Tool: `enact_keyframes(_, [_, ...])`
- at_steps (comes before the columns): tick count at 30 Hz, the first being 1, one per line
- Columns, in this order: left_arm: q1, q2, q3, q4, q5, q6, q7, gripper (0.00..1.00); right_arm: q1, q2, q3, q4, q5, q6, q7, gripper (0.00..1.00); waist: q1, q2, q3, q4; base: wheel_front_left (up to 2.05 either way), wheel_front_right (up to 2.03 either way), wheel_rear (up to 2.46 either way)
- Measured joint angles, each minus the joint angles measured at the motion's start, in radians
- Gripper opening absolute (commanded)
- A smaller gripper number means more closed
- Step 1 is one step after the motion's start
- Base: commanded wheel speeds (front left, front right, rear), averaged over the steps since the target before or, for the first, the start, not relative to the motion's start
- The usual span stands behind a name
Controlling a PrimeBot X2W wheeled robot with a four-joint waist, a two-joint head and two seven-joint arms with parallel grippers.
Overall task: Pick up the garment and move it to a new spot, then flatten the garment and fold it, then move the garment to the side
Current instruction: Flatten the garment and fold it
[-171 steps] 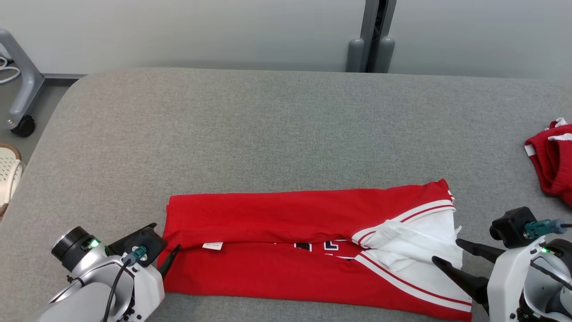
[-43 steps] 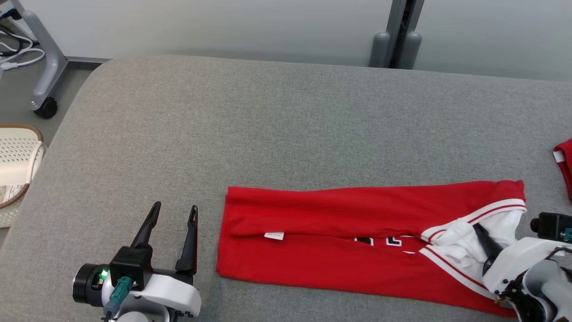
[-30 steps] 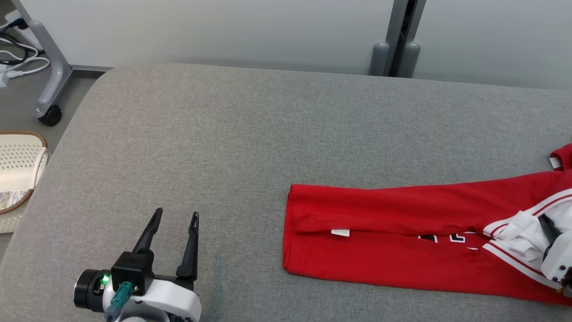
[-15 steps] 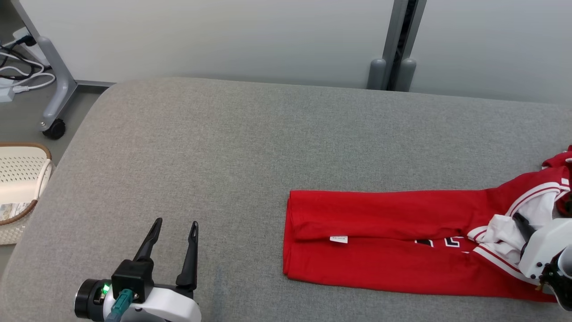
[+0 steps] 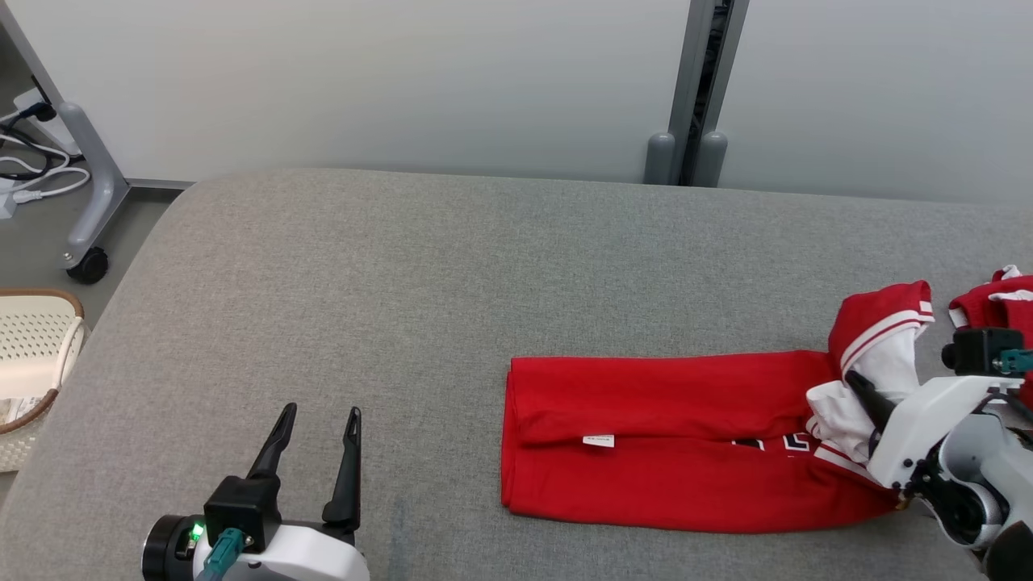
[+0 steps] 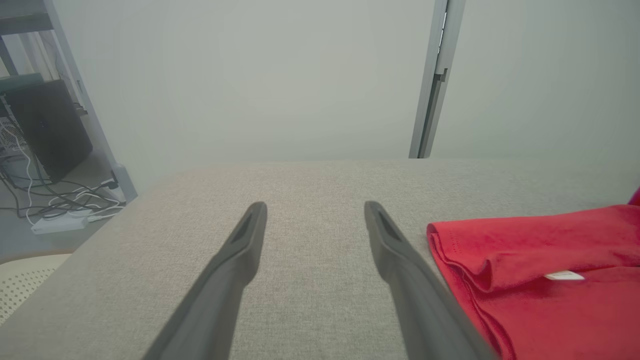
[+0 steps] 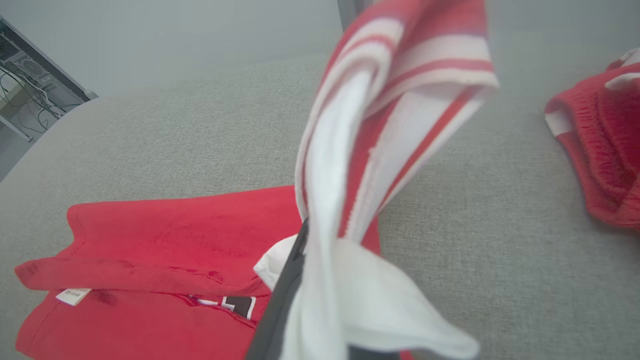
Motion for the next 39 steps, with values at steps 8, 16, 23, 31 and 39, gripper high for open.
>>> enact_keyframes(8, [0.002, 0.0, -0.008, 0.011, -0.019, 0.007, 0.0, 1.0, 0.005, 0.06, -0.019, -0.039, 0.008, 0.0, 0.035, 0.0, 0.0, 0.0, -0.013, 0.003, 0.0, 0.0, 0.0])
enact_keyframes(16, [0.013, 0.0, -0.007, 0.017, -0.025, 0.009, 0.0, 1.0, 0.024, 0.149, -0.054, -0.055, 0.011, 0.0, 0.052, 0.0, 0.0, 0.0, -0.029, 0.016, 0.0, 0.0, 0.0])
enact_keyframes(23, [0.03, 0.0, -0.004, 0.021, -0.025, 0.011, 0.0, 1.0, 0.037, 0.222, -0.074, -0.049, 0.009, 0.0, 0.072, 0.0, 0.0, 0.0, -0.033, 0.025, 0.0, 0.0, 0.0])
enact_keyframes(31, [0.029, 0.0, -0.006, 0.029, -0.025, 0.009, 0.0, 1.0, 0.037, 0.302, -0.096, -0.02, -0.002, 0.0, 0.083, 0.0, 0.0, 0.0, -0.038, 0.046, 0.0, 0.0, 0.0])
enact_keyframes(39, [0.029, 0.0, -0.011, 0.03, -0.023, 0.007, 0.0, 1.0, 0.035, 0.354, -0.126, 0.001, 0.012, 0.0, 0.093, 0.0, 0.0, 0.0, -0.025, 0.094, 0.0, 0.0, 0.0])
